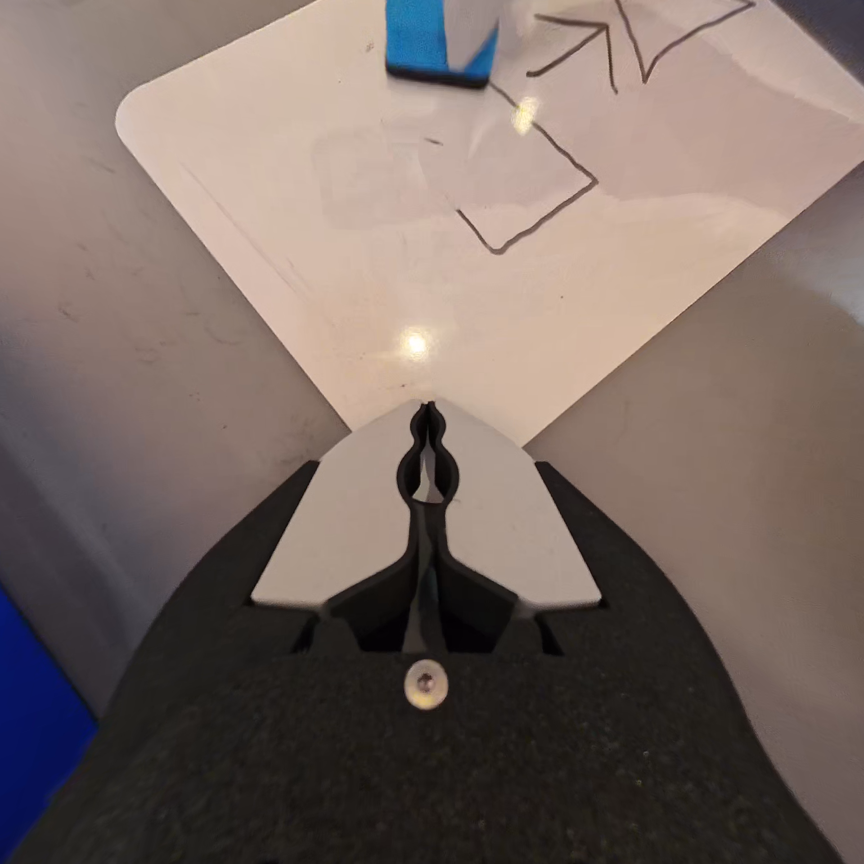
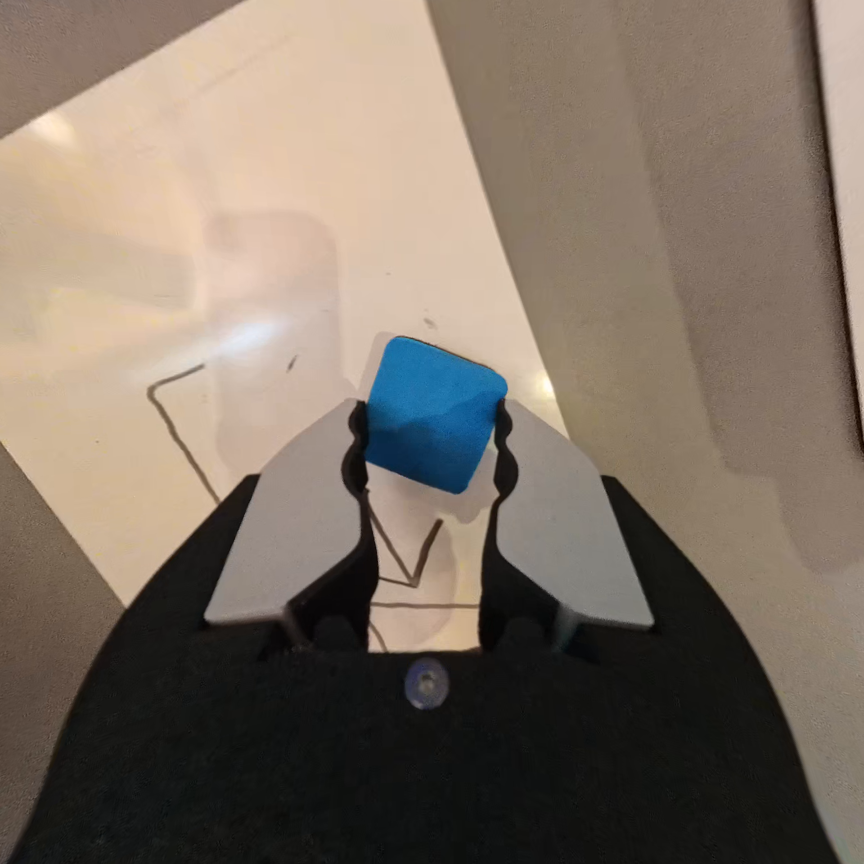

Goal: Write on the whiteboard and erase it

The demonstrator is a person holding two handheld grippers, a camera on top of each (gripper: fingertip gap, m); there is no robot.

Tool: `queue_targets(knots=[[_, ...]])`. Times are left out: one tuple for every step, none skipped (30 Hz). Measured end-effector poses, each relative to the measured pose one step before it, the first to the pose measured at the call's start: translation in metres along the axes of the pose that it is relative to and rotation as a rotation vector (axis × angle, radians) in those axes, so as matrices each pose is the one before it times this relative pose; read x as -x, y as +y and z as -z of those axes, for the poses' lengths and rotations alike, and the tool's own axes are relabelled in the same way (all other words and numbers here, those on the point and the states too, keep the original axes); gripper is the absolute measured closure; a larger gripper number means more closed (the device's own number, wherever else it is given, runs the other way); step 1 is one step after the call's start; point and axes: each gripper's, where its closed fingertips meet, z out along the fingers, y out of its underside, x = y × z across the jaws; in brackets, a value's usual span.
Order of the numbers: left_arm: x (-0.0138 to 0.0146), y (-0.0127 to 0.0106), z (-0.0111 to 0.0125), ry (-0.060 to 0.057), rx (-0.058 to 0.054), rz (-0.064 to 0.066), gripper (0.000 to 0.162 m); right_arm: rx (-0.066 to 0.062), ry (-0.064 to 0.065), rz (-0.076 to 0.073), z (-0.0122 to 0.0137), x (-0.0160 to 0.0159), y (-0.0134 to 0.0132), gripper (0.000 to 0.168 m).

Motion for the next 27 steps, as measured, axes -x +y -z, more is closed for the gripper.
queue_targets(knots=[[-0.00016,0.00042,0.00023,-0.0068,0.0035,-0.0050,0.162,0.0095,0.0035,-0.0359,0.00052,-0.00860,0.00110,0.116],[0.00000,0.00003,-0.00003,-0.0077,0.0022,-0.0040,0.162,0.0120,0.0078,0.0390,-0.00193,0.00877,-0.00529,0.116],[-0.00008,-0.00017,-0.00014,-0.0055,0.0010,-0.0050,0.162,-0.0020,-0.0324,0.0741,-0.00314,0.02783,-0.01099,0.116],[-0.00022,-0.00021,-0.00026,-0.0017,0.0033,-0.0030,0.162,-0.0112,-0.0400,0.0887,-0.00407,0.03125,-0.01300,0.116],[-0.00013,-0.00036,-0.00047,0.0019,0.0031,-0.0002,0.162,0.0045,0.0061,0.0779,-0.00287,0.01508,-0.00853,0.116],[-0.00002,-0.00058,-0.00043,0.0027,0.0015,0.0038,0.162,0.0148,0.0042,0.0061,0.00024,-0.00220,0.00080,0.116],[-0.00017,-0.00034,-0.00027,0.0013,-0.0008,0.0003,0.162,0.0178,0.0254,-0.0643,0.00279,-0.02089,0.01078,0.116],[0.00006,0.00012,0.00003,-0.0021,-0.0017,-0.0035,0.162,0.0138,0.0578,-0.0974,0.00392,-0.03433,0.01557,0.116],[-0.00018,0.00019,0.00019,-0.0024,-0.0009,-0.0015,0.162,0.0002,0.0090,-0.1084,0.00112,-0.02624,0.01158,0.116],[-0.00050,0.00027,0.00020,-0.0008,0.0001,-0.0025,0.162,-0.0133,-0.0188,-0.0632,0.00030,-0.00823,0.00219,0.116],[-0.00023,0.00015,0.00007,-0.0018,0.0008,-0.0029,0.162,-0.0091,0.0010,0.0324,-0.00084,0.00985,-0.00347,0.116],[0.00003,-0.00003,-0.00006,0.0000,0.0007,-0.0024,0.162,-0.0173,-0.0305,0.0855,-0.00229,0.02978,-0.00839,0.116],[-0.00020,-0.00046,-0.00036,0.0042,-0.0008,0.0009,0.162,-0.0132,-0.0315,0.0962,-0.00265,0.03351,-0.00979,0.116],[-0.00016,-0.00052,-0.00041,0.0063,-0.0004,0.0034,0.162,0.0085,-0.0128,0.0728,-0.00099,0.02258,-0.00487,0.116],[-0.00003,-0.00054,-0.00043,0.0040,-0.0005,0.0014,0.162,0.0129,-0.0027,0.0182,0.00155,0.00597,0.00313,0.116],[-0.00008,-0.00008,-0.00018,0.0012,-0.0006,-0.0006,0.162,0.0132,0.0222,-0.0385,0.00402,-0.01388,0.01314,0.116],[-0.00005,0.00016,0.00025,-0.0021,-0.0001,-0.0034,0.162,0.0183,0.0387,-0.0896,0.00528,-0.02699,0.01991,0.116],[-0.00027,0.00034,0.00025,-0.0038,0.0000,-0.0040,0.162,0.0139,0.0109,-0.1092,0.00376,-0.02352,0.01693,0.116],[-0.00050,0.00046,0.00028,-0.0029,0.0017,-0.0031,0.162,-0.0026,-0.0035,-0.0494,0.00155,-0.00786,0.00618,0.116],[-0.00079,0.00031,0.00022,-0.0007,0.0031,-0.0041,0.162,-0.0078,0.0004,0.0316,-0.00064,0.01068,-0.00311,0.116],[-0.00014,0.00005,0.00008,-0.0022,0.0016,-0.0024,0.162,-0.0127,-0.0287,0.0721,-0.00218,0.02793,-0.01008,0.116],[-0.00018,-0.00023,-0.00027,0.0010,0.0013,0.0010,0.162,-0.0148,-0.0333,0.0923,-0.00353,0.03231,-0.01260,0.116],[-0.00059,-0.00043,-0.00031,0.0051,0.0013,0.0002,0.162,0.0005,-0.0084,0.0785,-0.00232,0.02130,-0.00847,0.116],[-0.00018,-0.00004,-0.00016,0.0046,0.0005,0.0015,0.162,0.0108,-0.0049,0.0145,0.00025,0.00502,0.00052,0.116],[-0.00017,-0.00014,-0.00005,0.0032,-0.0011,0.0041,0.162,0.0139,0.0118,-0.0388,0.00287,-0.01219,0.01114,0.116],[0.00005,0.00019,0.00025,0.0008,-0.0015,0.0007,0.162,0.0232,0.0371,-0.0755,0.00541,-0.02609,0.01969,0.116],[0.00032,0.00053,0.00049,-0.0041,-0.0004,-0.0003,0.162,0.0286,0.0249,-0.0985,0.00475,-0.02813,0.02130,0.116]])
